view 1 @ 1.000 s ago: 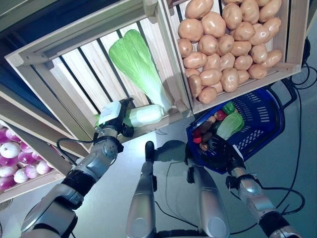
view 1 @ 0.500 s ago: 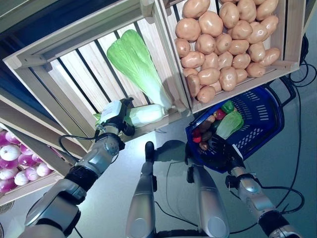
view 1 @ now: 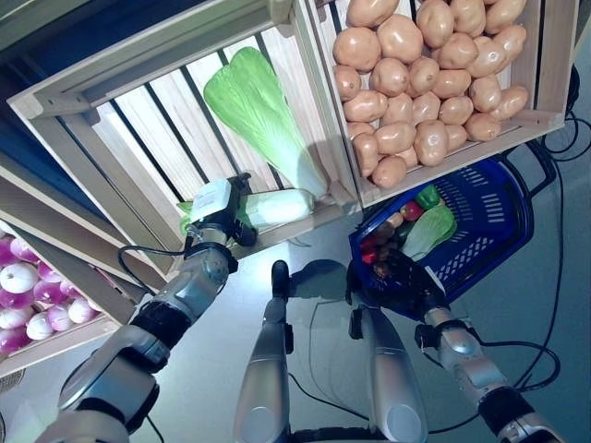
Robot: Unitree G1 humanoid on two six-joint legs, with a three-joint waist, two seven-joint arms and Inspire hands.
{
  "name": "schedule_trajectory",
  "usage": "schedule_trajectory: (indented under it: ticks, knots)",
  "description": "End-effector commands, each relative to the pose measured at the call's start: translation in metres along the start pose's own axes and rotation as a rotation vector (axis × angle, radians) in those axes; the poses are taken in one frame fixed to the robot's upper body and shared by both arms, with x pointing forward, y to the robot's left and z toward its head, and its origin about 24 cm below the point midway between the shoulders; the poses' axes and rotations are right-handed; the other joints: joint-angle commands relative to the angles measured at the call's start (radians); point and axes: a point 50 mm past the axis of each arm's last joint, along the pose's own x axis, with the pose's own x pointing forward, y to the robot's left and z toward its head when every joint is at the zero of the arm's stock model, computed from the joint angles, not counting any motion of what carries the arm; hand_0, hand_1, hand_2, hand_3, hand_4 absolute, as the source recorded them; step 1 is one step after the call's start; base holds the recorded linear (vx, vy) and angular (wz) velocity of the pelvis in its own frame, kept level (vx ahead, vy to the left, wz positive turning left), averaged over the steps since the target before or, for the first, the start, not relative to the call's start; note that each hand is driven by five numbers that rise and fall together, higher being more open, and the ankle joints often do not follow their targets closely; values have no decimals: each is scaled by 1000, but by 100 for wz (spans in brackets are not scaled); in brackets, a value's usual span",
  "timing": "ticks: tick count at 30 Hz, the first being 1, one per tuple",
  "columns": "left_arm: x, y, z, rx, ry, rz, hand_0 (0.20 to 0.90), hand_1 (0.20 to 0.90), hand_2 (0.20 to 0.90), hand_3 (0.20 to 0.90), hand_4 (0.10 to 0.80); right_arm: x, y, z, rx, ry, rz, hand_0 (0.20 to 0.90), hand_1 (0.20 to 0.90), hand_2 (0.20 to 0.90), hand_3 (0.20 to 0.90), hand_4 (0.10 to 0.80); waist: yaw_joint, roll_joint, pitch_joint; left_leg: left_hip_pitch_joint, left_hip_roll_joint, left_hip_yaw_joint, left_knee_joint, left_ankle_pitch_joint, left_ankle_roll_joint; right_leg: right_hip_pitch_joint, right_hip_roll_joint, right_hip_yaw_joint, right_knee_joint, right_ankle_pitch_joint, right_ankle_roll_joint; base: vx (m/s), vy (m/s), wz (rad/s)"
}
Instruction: Put vegetables into the basket
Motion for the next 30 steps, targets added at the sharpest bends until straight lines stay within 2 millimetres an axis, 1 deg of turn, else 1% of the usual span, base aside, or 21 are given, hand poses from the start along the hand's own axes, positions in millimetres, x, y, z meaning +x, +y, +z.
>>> schedule_trajectory:
  ticks: [1,2,7,13,16,17,18,19,20,21,22,30]
  knots:
    - [16,9,31,16,-84,108,900,900,900,900,800,2,3,18,-16,-93,-1,900,900,900,900,800,-52,-53,-3,-75,-22,30,93,-24,5,61,27,-6,-77,68,6,-9,-18,-7]
    - [18,11,32,57,-90,182,900,900,900,900,800,3,6,18,-14,-92,3,900,900,900,900,800,-54,-60,-3,-75,-21,31,93,-25,3,60,29,-4,-77,69,5,-12,-22,-4]
    - [20,12,31,150,-117,335,900,900,900,900,800,6,13,19,-6,-98,19,900,900,900,900,800,-57,-80,-3,-79,-17,30,93,-24,1,53,34,-1,-74,73,7,-4,-19,-1]
    - [18,7,22,207,-105,449,900,900,900,900,800,9,20,20,-4,-102,29,900,900,900,900,800,-63,-96,-3,-80,-14,24,94,-25,-3,49,38,2,-70,76,11,0,0,0]
    - [17,4,22,248,-121,462,900,900,900,900,800,9,22,20,-3,-105,34,900,900,900,900,800,-64,-101,-3,-76,-13,26,89,-25,-4,50,39,2,-73,78,13,-3,-6,-5]
    - [16,3,20,264,-124,476,808,808,808,808,739,10,24,22,-1,-106,34,900,900,900,900,800,-65,-104,-3,-76,-12,25,87,-25,-5,49,40,2,-72,80,14,-2,-4,-5]
    - [16,3,20,267,-124,478,780,780,780,780,720,10,24,22,-1,-107,35,900,900,900,900,800,-65,-104,-3,-76,-12,25,87,-25,-5,48,40,2,-72,80,14,0,0,0]
    - [16,4,19,279,-126,492,714,714,714,714,676,11,25,23,-1,-109,37,900,900,900,900,800,-66,-106,-3,-78,-13,23,87,-25,-5,46,41,3,-71,80,15,0,0,0]
    - [16,4,18,291,-127,496,526,526,526,526,551,11,26,24,-1,-109,38,900,900,900,900,800,-66,-106,-3,-77,-14,23,85,-25,-5,46,41,2,-72,82,16,0,0,0]
    - [16,4,17,297,-128,499,479,479,479,479,519,12,27,25,-2,-110,39,900,900,900,900,800,-67,-107,-3,-77,-14,23,85,-25,-6,45,41,3,-72,82,17,0,0,0]
    - [15,4,15,305,-129,503,300,300,300,300,400,12,27,26,-2,-111,39,900,900,900,900,800,-67,-107,-3,-78,-14,23,86,-25,-6,44,41,3,-72,83,17,0,0,0]
    - [15,10,6,301,-114,547,300,300,300,300,400,12,27,26,-7,-110,40,900,900,900,900,800,-69,-104,-3,-73,-15,22,79,-23,-9,45,43,6,-72,83,19,1,3,-1]
